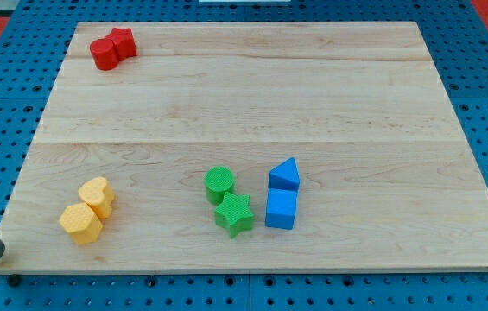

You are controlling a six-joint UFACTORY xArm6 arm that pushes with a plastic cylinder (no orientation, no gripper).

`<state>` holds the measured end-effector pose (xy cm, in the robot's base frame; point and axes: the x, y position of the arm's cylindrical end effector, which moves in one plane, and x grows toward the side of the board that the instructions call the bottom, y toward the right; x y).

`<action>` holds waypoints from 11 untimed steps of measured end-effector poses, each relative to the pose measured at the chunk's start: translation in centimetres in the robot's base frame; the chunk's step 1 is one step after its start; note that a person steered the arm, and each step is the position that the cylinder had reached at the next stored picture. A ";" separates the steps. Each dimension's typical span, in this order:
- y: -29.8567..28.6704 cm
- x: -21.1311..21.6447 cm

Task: Move your arm at the bottom center of the board

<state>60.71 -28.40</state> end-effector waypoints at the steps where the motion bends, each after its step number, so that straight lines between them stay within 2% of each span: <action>1: 0.0 0.0; 4: 0.1 0.2; 5: 3.1 1.1; 6: 8.3 1.1; 7: 16.0 1.1; 8: 20.1 0.2; 10: 25.5 -0.8; 11: 25.6 -0.8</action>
